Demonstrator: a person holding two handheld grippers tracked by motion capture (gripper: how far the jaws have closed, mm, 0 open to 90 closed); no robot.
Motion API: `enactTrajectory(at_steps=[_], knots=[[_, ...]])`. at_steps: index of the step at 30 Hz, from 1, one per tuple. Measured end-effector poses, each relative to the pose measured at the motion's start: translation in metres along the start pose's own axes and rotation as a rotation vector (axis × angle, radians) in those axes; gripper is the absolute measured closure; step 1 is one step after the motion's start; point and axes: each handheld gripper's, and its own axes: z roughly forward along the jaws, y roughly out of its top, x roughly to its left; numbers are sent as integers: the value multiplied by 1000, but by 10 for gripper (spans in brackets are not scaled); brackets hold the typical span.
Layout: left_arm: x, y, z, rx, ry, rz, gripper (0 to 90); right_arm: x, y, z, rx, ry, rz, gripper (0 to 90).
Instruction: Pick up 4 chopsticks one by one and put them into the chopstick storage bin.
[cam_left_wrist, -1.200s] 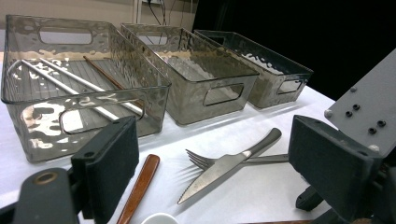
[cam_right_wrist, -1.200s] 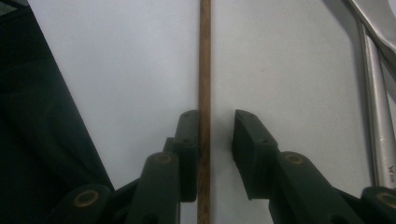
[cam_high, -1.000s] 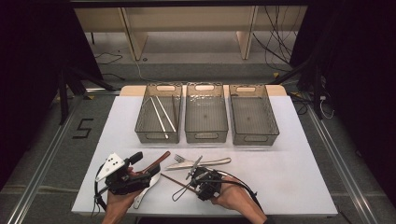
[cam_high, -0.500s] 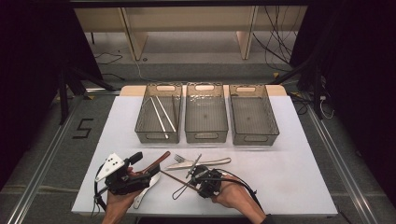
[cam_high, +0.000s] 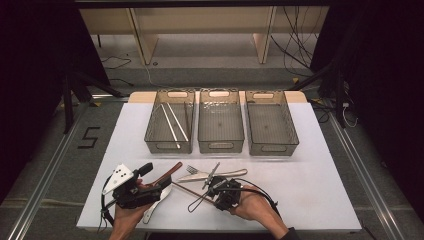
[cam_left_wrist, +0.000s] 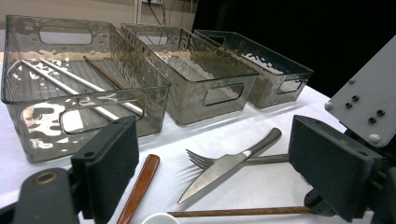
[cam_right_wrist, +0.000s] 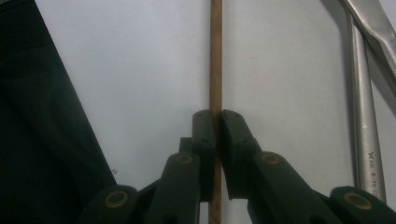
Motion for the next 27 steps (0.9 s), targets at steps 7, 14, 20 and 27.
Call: enactTrajectory(at_steps=[7,14,20,27], knots=[[0,0,0,-1,0,0,159,-1,-2,-4,-14,13,-12,853],[0,0,0,0,2,1,159,-3,-4,-11,-37,28,-8,853],[1,0,0,-1,2,1,159,-3,-6,-20,-56,34,-5,853],[1,0,0,1,4,0,159,-14,-6,-35,-128,26,20,852]])
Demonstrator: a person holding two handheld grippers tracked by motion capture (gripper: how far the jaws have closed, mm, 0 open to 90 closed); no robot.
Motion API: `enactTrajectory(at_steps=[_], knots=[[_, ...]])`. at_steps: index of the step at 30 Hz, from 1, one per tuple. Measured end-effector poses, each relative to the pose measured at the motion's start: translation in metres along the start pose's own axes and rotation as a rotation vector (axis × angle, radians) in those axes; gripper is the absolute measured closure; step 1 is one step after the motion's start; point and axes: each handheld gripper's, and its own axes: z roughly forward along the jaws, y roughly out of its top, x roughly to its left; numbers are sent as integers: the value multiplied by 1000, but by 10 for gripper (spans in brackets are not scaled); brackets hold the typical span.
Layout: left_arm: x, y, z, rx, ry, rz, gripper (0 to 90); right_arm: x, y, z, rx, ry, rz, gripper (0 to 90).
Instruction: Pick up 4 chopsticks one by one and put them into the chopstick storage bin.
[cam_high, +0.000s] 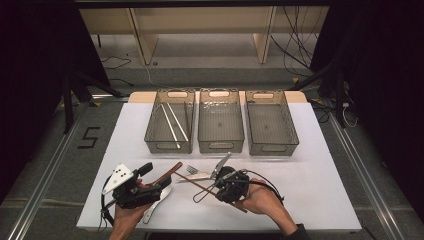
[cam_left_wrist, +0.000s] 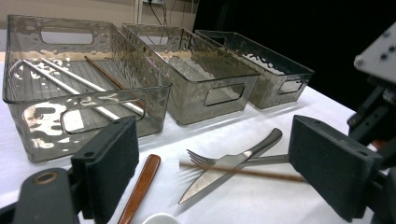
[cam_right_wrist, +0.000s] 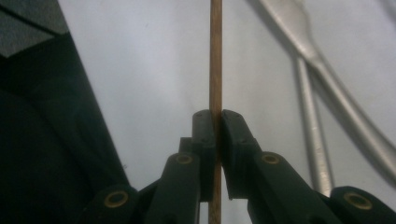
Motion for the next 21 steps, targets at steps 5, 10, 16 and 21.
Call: enactTrajectory(at_steps=[5,10,16,21], knots=[[0,0,0,0,0,-1,159,-8,11,-6,-49,3,27,852],[1,0,-1,0,0,-1,159,-20,27,-10,-115,-1,66,852],[1,0,-1,0,-1,-1,159,-30,44,-13,-169,-19,91,852],[1,0,-1,-1,-1,0,159,-37,56,-16,-195,-32,105,852]])
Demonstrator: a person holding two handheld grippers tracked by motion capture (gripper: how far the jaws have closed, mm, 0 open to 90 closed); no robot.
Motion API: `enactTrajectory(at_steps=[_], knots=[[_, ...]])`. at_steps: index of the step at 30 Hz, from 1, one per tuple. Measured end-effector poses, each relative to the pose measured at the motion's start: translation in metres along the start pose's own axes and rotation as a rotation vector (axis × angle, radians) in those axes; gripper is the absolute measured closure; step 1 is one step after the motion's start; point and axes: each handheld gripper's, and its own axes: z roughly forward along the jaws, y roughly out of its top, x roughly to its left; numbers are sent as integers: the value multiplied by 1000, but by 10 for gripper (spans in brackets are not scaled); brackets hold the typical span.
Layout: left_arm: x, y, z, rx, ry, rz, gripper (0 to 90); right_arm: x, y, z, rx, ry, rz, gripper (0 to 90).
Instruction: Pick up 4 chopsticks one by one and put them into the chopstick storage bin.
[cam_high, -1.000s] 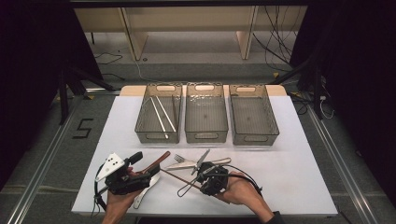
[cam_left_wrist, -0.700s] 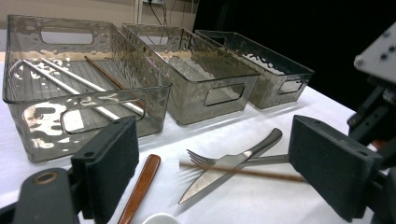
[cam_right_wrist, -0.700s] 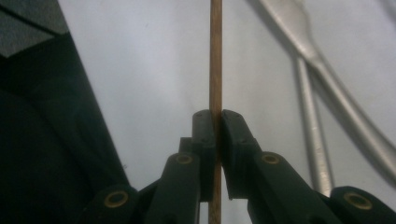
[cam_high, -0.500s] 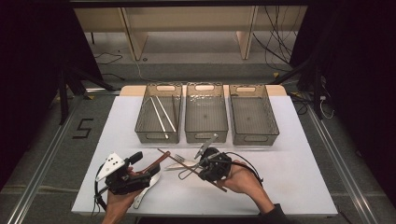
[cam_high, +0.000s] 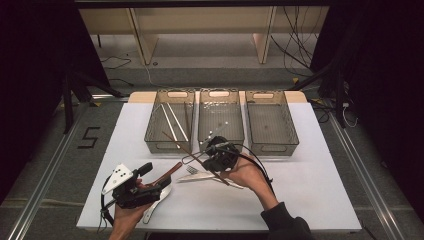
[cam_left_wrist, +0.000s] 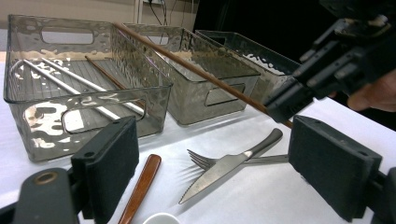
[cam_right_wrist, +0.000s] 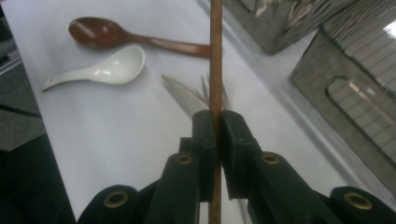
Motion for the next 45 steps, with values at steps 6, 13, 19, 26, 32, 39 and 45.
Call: enactTrajectory(at_steps=[6,13,19,26,32,39,45], knots=[[0,0,0,0,0,0,159,-8,12,1,-31,-8,14,851],[0,0,0,0,-1,0,159,-13,27,3,-34,-11,31,852],[0,0,0,-2,-1,-2,159,-18,40,5,-32,-12,37,853],[0,0,0,-1,-2,0,159,-27,57,8,-39,-15,69,853],[0,0,0,-4,-2,-2,159,-36,69,14,-45,-27,109,852],[0,0,0,-6,-4,-5,159,-45,83,22,-66,-43,157,851],[0,0,0,-6,-5,-5,159,-52,96,28,-76,-54,198,851]])
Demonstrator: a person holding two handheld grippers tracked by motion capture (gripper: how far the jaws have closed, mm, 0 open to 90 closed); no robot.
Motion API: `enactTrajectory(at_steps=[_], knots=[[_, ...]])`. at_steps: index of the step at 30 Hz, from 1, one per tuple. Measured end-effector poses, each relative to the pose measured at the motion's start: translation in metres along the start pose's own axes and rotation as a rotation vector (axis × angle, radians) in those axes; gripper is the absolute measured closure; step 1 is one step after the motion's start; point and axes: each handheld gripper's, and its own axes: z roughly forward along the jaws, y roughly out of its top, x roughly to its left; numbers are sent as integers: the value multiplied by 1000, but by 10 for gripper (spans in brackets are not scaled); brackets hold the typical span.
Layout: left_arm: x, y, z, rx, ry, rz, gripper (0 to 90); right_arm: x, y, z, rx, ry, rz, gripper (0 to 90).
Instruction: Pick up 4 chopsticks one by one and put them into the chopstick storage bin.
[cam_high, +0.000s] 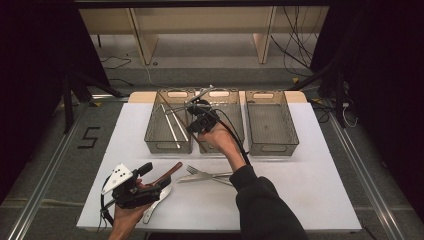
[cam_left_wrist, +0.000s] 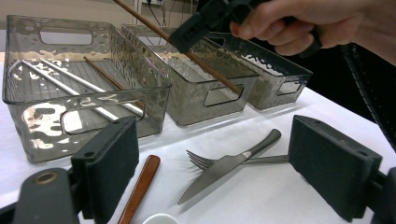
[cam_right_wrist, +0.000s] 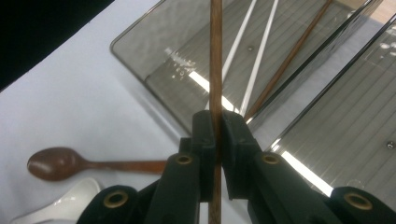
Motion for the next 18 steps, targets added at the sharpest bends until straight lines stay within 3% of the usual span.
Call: enactTrajectory(at_steps=[18], knots=[[0,0,0,-2,-5,-4,159,-10,25,17,-25,-20,92,850]])
